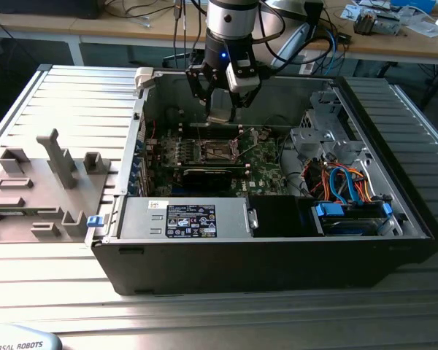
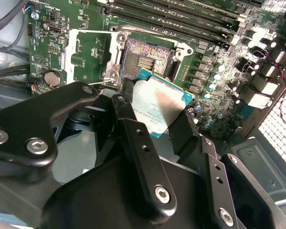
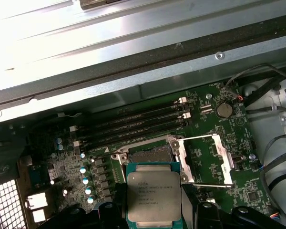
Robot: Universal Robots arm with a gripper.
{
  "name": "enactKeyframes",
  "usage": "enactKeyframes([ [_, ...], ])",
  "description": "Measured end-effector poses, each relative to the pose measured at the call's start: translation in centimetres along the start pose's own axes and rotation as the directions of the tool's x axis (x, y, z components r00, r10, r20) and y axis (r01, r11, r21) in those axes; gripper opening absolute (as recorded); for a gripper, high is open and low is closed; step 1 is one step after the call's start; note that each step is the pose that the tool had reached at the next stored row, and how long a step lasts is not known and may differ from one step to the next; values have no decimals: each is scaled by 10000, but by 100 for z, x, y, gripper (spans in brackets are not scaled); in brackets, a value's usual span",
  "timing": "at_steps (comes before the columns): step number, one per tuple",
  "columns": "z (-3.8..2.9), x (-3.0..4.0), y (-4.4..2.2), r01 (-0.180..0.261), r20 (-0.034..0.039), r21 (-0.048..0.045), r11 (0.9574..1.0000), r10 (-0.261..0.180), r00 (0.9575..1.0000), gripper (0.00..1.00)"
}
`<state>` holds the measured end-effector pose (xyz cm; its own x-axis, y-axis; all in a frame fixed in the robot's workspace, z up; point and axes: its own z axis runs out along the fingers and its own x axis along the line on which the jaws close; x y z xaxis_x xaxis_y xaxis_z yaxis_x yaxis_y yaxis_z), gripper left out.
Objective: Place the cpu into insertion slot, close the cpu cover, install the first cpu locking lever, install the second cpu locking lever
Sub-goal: 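Place the cpu into insertion slot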
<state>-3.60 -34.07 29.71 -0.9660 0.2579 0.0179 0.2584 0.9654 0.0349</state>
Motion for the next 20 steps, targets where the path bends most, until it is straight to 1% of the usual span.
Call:
enactKeyframes([
  [20,0,0,0,-198,7,-4,9998,198,9998,54],
])
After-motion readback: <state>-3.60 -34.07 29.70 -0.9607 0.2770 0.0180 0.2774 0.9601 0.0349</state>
